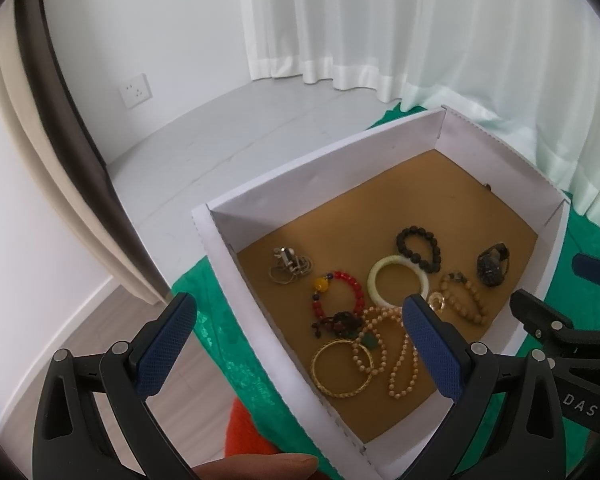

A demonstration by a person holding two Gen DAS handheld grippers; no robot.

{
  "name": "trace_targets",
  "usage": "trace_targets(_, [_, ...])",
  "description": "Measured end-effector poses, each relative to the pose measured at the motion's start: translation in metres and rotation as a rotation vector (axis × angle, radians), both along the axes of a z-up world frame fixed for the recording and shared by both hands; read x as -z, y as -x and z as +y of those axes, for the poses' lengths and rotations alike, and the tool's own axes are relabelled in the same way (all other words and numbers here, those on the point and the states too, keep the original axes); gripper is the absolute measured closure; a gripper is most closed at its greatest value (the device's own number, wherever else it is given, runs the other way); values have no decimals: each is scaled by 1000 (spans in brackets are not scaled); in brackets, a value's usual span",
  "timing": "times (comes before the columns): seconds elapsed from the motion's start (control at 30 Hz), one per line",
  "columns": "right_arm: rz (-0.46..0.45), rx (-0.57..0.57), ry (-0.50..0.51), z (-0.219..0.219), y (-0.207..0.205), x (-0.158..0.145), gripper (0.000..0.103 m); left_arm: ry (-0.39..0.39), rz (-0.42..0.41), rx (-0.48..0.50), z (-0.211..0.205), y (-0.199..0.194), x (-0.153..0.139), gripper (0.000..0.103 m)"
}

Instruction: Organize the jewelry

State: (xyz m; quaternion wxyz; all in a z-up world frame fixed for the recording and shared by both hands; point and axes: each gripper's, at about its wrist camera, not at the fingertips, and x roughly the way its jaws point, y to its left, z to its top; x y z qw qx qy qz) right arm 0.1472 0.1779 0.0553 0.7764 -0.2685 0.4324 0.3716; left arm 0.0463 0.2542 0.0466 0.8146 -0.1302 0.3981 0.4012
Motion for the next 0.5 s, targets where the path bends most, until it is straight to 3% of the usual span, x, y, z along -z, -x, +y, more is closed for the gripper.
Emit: trace_targets(0.5, [16,3,11,2,-2,7,19,15,18,-5,5,-5,8,1])
